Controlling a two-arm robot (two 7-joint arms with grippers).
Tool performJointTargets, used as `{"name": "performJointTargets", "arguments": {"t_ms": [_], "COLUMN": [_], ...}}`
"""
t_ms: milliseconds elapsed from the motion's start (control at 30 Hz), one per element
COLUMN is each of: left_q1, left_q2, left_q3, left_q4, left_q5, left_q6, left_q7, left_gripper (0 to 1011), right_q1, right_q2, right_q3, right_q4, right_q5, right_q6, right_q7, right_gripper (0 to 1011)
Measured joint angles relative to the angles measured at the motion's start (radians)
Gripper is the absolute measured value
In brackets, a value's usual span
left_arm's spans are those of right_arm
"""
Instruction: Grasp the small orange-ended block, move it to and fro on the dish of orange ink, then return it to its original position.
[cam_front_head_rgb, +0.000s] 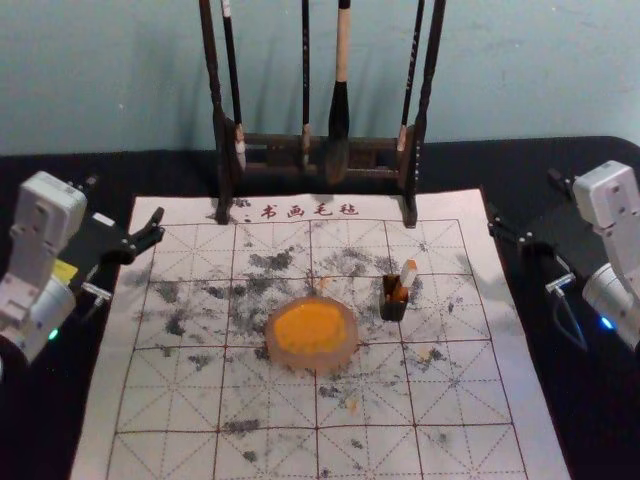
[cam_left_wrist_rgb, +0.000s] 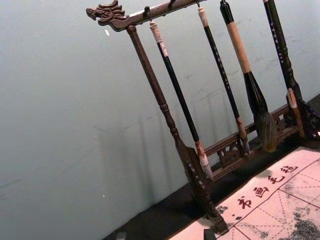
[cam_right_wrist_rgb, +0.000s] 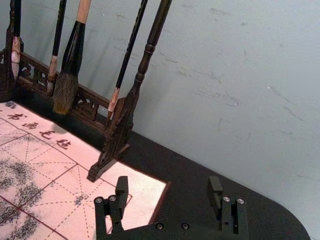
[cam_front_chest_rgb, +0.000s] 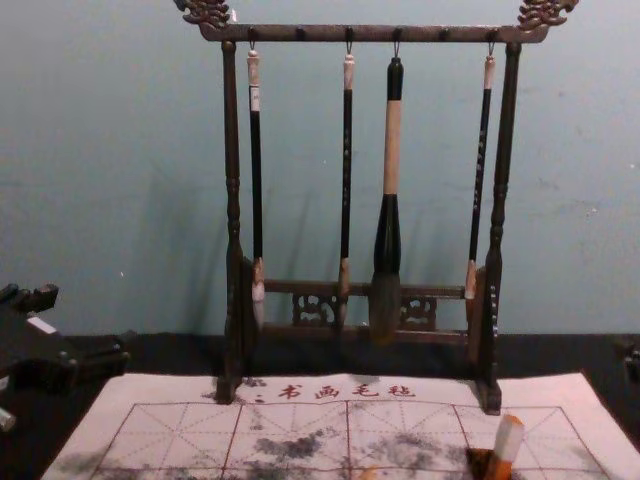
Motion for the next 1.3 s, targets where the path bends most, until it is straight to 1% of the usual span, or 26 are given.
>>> {"name": "performJointTargets", "arguments": {"t_ms": [567,633,700,733,767,833,933,967,1000,1033,1100,1133,1200,1233,1300], "left_q1": [0.000,0.000,0.000,0.000,0.000,0.000,0.000,0.000,0.000,0.000,0.000,0.000,0.000,0.000,0.000], "left_q2": [0.000,0.000,0.000,0.000,0.000,0.000,0.000,0.000,0.000,0.000,0.000,0.000,0.000,0.000,0.000], "left_q3": [0.000,0.000,0.000,0.000,0.000,0.000,0.000,0.000,0.000,0.000,0.000,0.000,0.000,0.000,0.000], "left_q4": [0.000,0.000,0.000,0.000,0.000,0.000,0.000,0.000,0.000,0.000,0.000,0.000,0.000,0.000,0.000], "left_q5": [0.000,0.000,0.000,0.000,0.000,0.000,0.000,0.000,0.000,0.000,0.000,0.000,0.000,0.000,0.000], "left_q6": [0.000,0.000,0.000,0.000,0.000,0.000,0.000,0.000,0.000,0.000,0.000,0.000,0.000,0.000,0.000], "left_q7": [0.000,0.000,0.000,0.000,0.000,0.000,0.000,0.000,0.000,0.000,0.000,0.000,0.000,0.000,0.000], "left_gripper": [1001,1001,1001,1001,1001,1001,1001,1001,1001,1001,1001,1001,1001,1002,1001], "right_q1": [0.000,-0.004,-0.019,-0.033,-0.033,-0.064,-0.087,-0.103,-0.111,-0.127,-0.141,-0.152,-0.162,-0.170,-0.174], "right_q2": [0.000,0.000,0.001,0.004,0.004,0.014,0.021,0.026,0.029,0.032,0.036,0.039,0.040,0.040,0.038], "right_q3": [0.000,0.004,0.013,0.021,0.021,0.034,0.043,0.050,0.054,0.062,0.069,0.076,0.082,0.088,0.093], "right_q4": [0.000,-0.005,-0.023,-0.041,-0.041,-0.085,-0.117,-0.141,-0.155,-0.180,-0.205,-0.227,-0.247,-0.262,-0.277], "right_q5": [0.000,0.001,0.012,0.027,0.027,0.069,0.099,0.122,0.132,0.157,0.185,0.212,0.235,0.259,0.282], "right_q6": [0.000,0.002,0.015,0.031,0.031,0.070,0.098,0.119,0.129,0.155,0.185,0.212,0.236,0.259,0.283], "right_q7": [0.000,0.002,0.011,0.025,0.025,0.058,0.085,0.104,0.112,0.129,0.149,0.169,0.187,0.205,0.223], "right_gripper": [1003,1003,1003,1003,1003,1003,1003,1003,1003,1003,1003,1003,1003,1003,1003]}}
